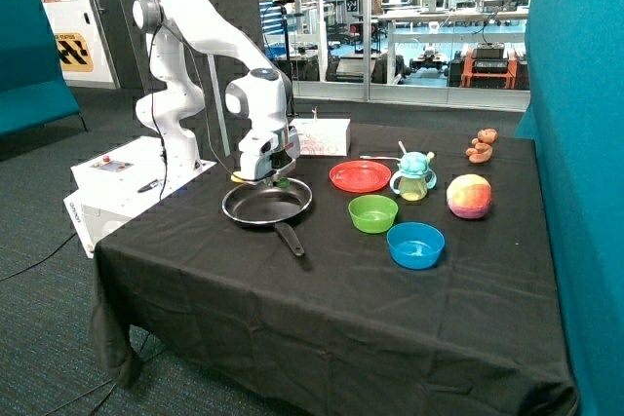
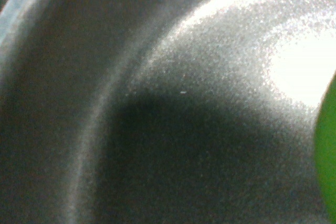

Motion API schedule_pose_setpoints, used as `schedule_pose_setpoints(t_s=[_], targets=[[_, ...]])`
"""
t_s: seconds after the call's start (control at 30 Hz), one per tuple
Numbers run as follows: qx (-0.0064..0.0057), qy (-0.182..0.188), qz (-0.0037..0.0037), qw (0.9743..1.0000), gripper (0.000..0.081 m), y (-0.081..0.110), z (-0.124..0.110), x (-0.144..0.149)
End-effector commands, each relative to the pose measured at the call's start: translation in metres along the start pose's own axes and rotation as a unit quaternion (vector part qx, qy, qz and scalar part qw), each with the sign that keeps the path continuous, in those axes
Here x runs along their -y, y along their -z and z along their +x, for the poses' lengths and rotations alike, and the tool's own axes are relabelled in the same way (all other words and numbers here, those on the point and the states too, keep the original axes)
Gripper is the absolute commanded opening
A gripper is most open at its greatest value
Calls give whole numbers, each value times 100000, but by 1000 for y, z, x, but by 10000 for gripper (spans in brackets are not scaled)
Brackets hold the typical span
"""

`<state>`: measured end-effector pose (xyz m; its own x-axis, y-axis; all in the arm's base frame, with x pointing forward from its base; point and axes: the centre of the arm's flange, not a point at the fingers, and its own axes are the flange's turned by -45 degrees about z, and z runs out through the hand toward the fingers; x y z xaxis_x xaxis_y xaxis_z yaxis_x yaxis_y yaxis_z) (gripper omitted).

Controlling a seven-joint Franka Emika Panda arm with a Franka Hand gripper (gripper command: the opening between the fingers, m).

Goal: Cook the vegetables

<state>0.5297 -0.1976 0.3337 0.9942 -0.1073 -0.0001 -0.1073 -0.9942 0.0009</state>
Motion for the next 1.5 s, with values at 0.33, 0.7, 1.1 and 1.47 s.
schedule_pose_setpoints(t_s=[0.33, 0.7, 1.1, 1.47], targets=[[-3, 1395, 45, 99990, 757, -4, 0, -7], [-4, 3794, 44, 99928, 753, 1, -4, 7], [-7, 9146, 44, 99581, 746, 11, -16, 47], [-8, 12693, 44, 99191, 740, 24, -38, 82]])
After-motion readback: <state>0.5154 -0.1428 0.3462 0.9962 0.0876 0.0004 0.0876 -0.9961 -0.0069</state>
